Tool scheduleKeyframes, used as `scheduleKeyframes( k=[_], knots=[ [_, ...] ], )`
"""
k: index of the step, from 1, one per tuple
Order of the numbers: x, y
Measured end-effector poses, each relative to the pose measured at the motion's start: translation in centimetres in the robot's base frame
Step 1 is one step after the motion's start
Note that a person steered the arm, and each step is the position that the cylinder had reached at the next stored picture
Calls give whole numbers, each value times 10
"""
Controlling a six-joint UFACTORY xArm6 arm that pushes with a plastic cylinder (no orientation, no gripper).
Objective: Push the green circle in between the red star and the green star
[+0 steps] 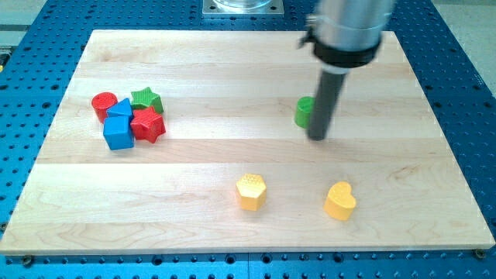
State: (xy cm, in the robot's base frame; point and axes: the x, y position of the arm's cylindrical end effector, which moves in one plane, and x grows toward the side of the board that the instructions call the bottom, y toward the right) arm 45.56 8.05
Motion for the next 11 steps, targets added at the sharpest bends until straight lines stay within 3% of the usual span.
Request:
scheduleKeyframes(
  k=[3, 4, 6, 7, 8, 9, 10, 11],
  knots=[
    [-29, 68],
    [-29, 4],
    [-70, 32],
    [-52, -66],
    [-45, -98],
    [-47, -49],
    [-18, -135],
    [-13, -161]
  ],
)
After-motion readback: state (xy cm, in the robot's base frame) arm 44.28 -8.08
